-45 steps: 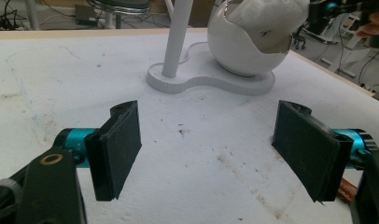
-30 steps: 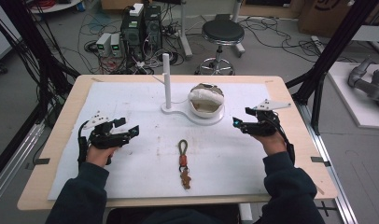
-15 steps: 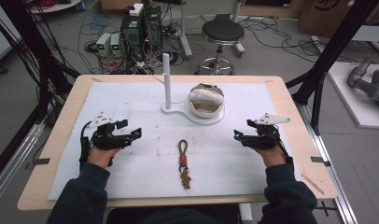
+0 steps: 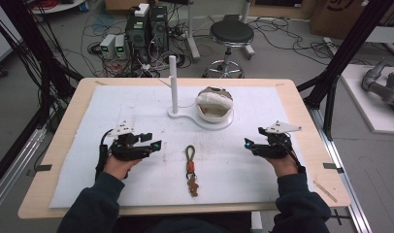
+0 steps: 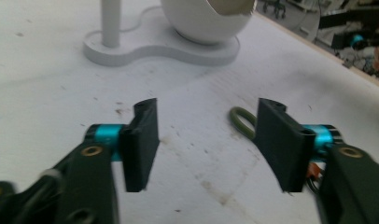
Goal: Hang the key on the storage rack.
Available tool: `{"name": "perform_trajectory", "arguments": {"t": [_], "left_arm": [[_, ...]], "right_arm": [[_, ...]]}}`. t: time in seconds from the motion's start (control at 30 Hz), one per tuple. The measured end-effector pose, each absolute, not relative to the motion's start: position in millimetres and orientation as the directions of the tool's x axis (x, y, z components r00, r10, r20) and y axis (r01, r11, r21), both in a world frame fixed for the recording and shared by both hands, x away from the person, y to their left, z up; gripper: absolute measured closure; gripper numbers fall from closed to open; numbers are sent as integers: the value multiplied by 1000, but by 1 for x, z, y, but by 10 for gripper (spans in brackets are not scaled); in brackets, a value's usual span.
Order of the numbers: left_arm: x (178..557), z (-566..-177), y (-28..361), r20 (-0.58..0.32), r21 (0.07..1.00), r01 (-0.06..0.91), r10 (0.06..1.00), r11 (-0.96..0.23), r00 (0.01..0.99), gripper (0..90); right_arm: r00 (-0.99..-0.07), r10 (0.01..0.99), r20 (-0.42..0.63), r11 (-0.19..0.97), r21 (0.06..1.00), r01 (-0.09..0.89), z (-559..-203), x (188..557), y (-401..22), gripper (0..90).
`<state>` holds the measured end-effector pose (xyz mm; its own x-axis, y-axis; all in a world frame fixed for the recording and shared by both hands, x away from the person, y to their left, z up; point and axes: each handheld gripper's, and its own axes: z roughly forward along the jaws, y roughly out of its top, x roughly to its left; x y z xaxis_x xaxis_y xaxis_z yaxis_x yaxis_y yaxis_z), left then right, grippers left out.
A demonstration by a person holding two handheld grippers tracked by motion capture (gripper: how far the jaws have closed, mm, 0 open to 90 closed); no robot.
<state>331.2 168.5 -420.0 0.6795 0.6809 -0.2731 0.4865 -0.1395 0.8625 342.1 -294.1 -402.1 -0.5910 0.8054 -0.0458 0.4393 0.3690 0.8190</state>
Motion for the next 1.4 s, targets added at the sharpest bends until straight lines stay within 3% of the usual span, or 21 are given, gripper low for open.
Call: {"name": "perform_trajectory", "arguments": {"t": [0.3,0.63,0.7,0.77,0.87,1.4], "left_arm": [[335,-442,104,-216,794,531,678,-297,703,533],[358,-448,73,-187,751,563,707,-345,682,576],[358,-448,69,-155,753,547,708,-367,689,622],[358,-448,68,-151,755,536,696,-378,702,741],[358,-447,67,-127,758,518,688,-397,714,832],[394,-436,123,-66,738,566,794,-368,604,840]], "right_arm": [[-592,805,-44,364,824,434,-402,345,-296,287],[-606,794,-44,375,820,432,-402,346,-292,287],[-606,794,-45,376,820,432,-402,346,-291,287],[-605,795,-47,375,822,429,-402,346,-292,287],[-606,794,-46,377,819,432,-402,346,-292,287],[-609,792,-43,379,817,434,-402,345,-290,287]]}}
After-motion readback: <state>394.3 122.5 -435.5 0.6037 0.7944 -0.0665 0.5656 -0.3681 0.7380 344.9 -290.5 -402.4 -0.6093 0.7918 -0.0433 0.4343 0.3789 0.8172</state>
